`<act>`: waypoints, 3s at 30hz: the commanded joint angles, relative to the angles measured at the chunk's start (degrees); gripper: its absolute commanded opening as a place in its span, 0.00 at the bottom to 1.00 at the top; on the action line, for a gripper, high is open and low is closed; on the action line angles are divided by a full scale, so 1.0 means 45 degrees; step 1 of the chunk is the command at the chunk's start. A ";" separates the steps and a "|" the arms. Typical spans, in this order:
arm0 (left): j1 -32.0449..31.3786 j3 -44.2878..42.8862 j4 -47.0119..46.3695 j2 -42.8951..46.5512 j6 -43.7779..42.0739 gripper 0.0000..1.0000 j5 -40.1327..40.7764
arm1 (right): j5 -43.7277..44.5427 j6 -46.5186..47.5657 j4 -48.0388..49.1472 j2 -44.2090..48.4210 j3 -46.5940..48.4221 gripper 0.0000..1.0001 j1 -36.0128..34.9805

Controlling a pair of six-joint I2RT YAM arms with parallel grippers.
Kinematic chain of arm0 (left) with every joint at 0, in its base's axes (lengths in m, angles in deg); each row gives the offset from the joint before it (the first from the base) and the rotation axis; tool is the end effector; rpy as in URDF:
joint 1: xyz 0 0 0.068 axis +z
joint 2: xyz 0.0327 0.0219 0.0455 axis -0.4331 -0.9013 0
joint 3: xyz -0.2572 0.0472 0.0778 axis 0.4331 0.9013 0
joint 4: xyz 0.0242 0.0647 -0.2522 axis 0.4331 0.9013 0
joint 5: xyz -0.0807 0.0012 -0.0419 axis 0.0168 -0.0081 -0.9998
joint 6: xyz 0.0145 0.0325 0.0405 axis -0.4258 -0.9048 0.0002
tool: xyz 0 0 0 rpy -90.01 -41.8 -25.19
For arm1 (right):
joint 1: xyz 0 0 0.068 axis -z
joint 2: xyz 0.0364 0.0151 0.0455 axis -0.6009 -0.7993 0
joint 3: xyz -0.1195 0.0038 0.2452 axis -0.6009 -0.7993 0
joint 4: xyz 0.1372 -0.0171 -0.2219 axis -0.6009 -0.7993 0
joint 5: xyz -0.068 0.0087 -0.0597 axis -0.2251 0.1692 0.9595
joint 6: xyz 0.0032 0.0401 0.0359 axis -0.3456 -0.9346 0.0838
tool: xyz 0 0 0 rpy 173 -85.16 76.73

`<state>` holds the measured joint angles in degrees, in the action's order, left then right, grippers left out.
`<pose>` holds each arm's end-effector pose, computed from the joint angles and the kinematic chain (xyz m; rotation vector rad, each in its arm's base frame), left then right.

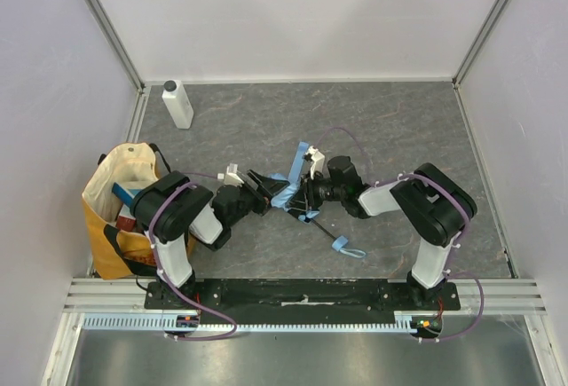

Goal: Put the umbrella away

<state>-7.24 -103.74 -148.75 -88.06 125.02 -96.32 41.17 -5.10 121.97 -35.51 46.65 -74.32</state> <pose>0.2137 -0.1433 0.0964 -0.6696 1.9675 -1.3778 0.2534 0.2171 0.1224 -0.6842 2.1346 1.1560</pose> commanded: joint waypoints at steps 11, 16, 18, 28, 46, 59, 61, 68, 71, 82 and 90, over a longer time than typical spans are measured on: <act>-0.0148 -0.0958 0.0451 -0.0956 -0.0055 0.85 -0.0288 | -0.4146 -0.5343 0.5677 -0.0965 -0.0586 0.00 0.0671; -0.0207 -0.1075 0.0276 -0.1210 0.0004 0.80 -0.0308 | -0.4283 -0.5304 0.5657 -0.0613 -0.0508 0.00 0.0672; -0.0207 -0.1114 0.0236 -0.1230 -0.0016 0.77 -0.0308 | -0.4341 -0.5363 0.5735 -0.0613 -0.0469 0.00 0.0672; -0.0343 -0.1290 -0.0174 -0.1152 -0.0113 0.30 0.0042 | -0.4615 -0.5910 0.6771 -0.1296 -0.0957 0.00 0.0632; -0.0520 -0.0490 -0.0019 -0.1426 0.0082 0.02 0.0688 | 0.2566 0.1313 -0.6603 0.1708 0.1229 0.83 0.0282; -0.0598 -0.0958 0.3556 0.0313 0.0003 0.02 0.0883 | 0.4994 0.3738 -0.7311 0.1850 0.3065 0.98 -0.2667; -0.0598 -0.1056 0.4159 0.0469 0.0081 0.02 0.0922 | 0.5654 0.3991 -0.7292 0.1731 0.3280 0.98 -0.3174; -0.0598 -0.1603 0.6096 0.0938 0.0160 0.02 0.0942 | 0.8975 0.5066 -0.7447 0.1671 0.3535 0.98 -0.4504; -0.0617 -0.1506 0.5785 0.0938 0.0160 0.02 0.0903 | 0.8552 0.4503 -0.7370 0.2392 0.2991 0.98 -0.4116; -0.0598 -0.1056 0.3695 0.0099 0.0394 0.02 0.0298 | 0.4041 0.2702 -0.6685 0.5288 0.1403 0.98 -0.1185; -0.0598 -0.1192 0.4998 0.0820 0.0414 0.02 0.0707 | 0.2729 0.3347 -0.7039 0.2670 0.3086 0.92 -0.1027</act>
<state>-9.56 -109.42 -133.23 -86.16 127.35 -94.29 57.86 8.63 89.71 -20.08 58.37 -78.67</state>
